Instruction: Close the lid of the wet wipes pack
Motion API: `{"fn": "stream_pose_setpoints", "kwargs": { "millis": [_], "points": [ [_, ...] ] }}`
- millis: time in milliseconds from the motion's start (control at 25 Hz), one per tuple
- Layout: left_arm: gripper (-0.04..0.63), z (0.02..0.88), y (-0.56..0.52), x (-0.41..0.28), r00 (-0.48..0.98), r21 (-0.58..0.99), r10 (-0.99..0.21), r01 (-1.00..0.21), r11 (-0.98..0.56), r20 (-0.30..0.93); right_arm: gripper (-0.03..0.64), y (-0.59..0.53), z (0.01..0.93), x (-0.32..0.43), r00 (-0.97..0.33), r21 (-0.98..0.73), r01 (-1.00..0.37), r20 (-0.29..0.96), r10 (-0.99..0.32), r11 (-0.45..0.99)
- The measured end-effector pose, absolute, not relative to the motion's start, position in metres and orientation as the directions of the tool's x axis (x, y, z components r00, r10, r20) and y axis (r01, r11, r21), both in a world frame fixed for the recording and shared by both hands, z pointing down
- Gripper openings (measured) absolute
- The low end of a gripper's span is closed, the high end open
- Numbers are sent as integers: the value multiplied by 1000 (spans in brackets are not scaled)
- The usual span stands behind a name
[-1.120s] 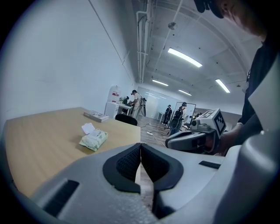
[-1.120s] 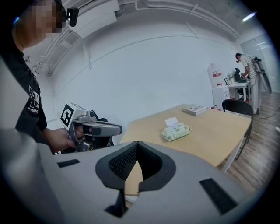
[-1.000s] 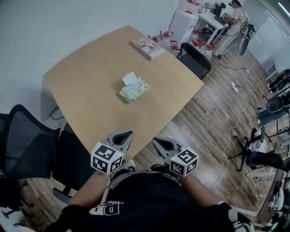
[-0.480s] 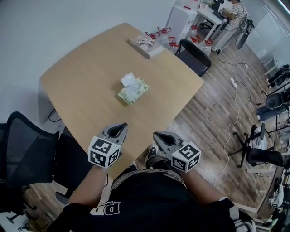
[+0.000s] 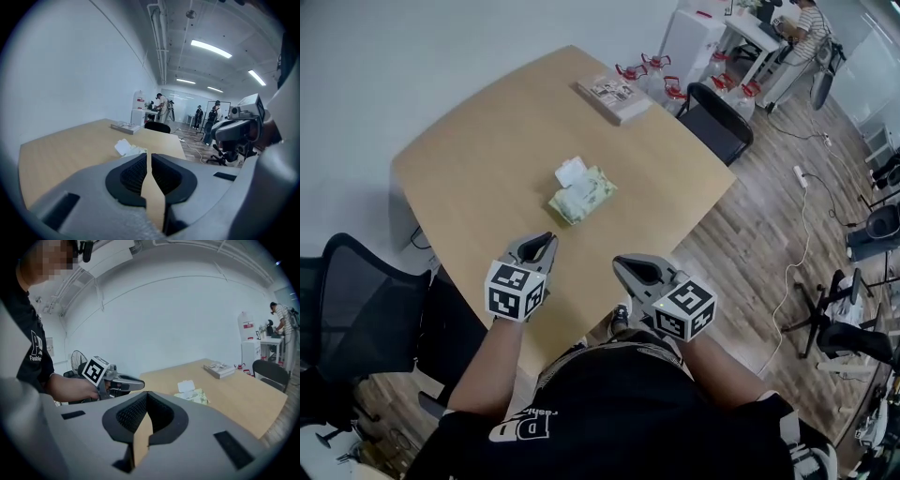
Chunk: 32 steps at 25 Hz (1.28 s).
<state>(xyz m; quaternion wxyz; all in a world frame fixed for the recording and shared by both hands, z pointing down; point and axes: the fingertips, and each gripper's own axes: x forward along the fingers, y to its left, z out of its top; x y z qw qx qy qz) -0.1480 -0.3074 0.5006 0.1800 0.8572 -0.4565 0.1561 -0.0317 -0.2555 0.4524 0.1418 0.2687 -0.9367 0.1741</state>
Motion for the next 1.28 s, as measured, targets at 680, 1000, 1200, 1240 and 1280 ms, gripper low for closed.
{"fn": "stream_pose_setpoints", "kwargs": {
  "millis": [680, 1000, 1200, 1240, 1280],
  "points": [
    [92, 545, -456, -151, 449, 100, -692, -870, -483, 565, 5, -314, 473, -15, -856, -329, -493, 350, -381, 806],
    [107, 576, -518, -144, 422, 88, -648, -872, -482, 634, 5, -326, 493, 5, -849, -360, -498, 389, -358, 789],
    [147, 601, -539, -140, 418, 98, -595, -864, -494, 687, 5, -334, 503, 12, -849, -382, -498, 398, -347, 779],
    [156, 606, -542, -139, 418, 99, -581, -861, -499, 699, 5, -336, 504, 13, -850, -386, -497, 399, -345, 777],
    [167, 611, -544, -139, 416, 100, -568, -858, -504, 710, 5, -337, 506, 14, -850, -389, -497, 400, -344, 776]
  ]
}}
